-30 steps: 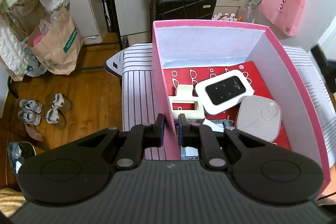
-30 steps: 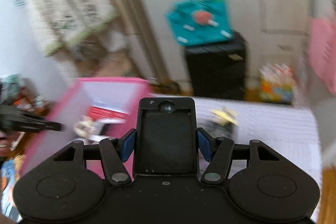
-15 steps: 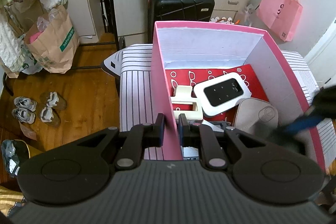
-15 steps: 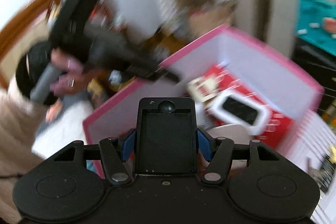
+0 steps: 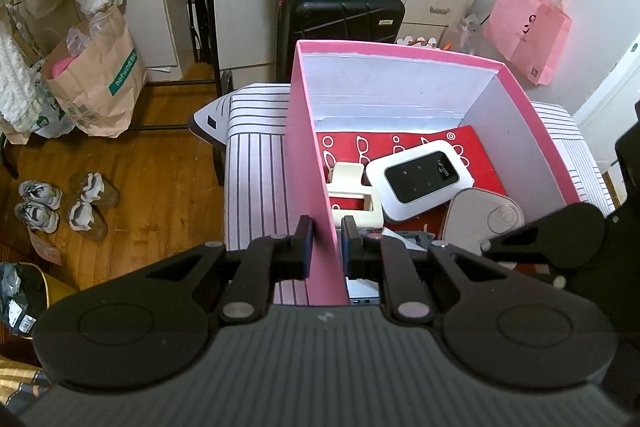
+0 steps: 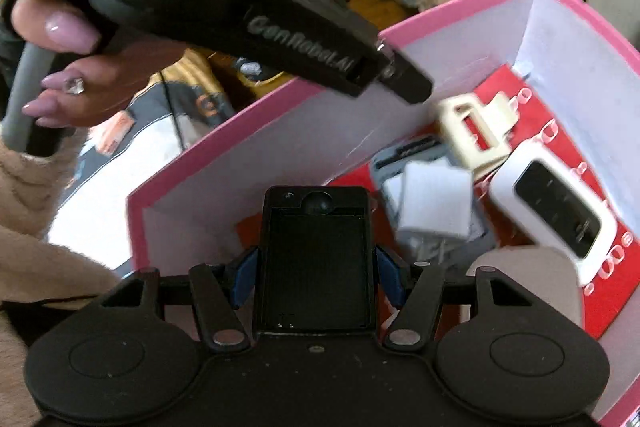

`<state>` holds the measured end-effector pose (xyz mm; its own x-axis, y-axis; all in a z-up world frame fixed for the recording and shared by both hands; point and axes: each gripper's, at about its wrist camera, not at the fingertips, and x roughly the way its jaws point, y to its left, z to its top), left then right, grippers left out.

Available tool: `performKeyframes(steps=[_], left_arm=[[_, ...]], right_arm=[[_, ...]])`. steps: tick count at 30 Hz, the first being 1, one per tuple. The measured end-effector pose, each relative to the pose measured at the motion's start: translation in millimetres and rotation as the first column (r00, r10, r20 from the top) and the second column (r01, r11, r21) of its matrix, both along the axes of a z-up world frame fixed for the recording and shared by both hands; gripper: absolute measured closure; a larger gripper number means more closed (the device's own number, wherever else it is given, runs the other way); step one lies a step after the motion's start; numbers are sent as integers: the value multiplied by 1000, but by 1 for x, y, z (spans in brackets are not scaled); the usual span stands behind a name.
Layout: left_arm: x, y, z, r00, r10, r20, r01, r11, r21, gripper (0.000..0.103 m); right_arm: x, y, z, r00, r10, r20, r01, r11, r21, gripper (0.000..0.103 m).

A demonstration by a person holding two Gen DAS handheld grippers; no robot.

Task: Organize rigid objects
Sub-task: 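Carry the black phone case into the pink box and release it, then move the right gripper to the key bunch and grasp its ring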

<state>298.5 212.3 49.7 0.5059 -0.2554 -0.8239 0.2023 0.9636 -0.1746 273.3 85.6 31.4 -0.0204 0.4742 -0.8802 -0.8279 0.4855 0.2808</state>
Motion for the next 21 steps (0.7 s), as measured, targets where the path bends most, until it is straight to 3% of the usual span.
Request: performKeyframes(steps=[7,11,16,21], left_arm=[[1,0,0,1000,-6,-4,6,1000,-9,89],[0,0,0,1000,-6,-2,6,1000,-11,89],[-1,1,0,1000,-2,2,2,1000,-12,89],[-1,3,0,1000,7,-6,-7,1000,-29,89]], right_arm=[[-16,-35,32,992,-76,104,61,988,140,32],[-23,-83,52,959,-199,203,141,953,267,31],[-14,-146,66,874,-402,275,304,891,336,31],[-9,-210,62,731,-602,321,485,789,376,32]])
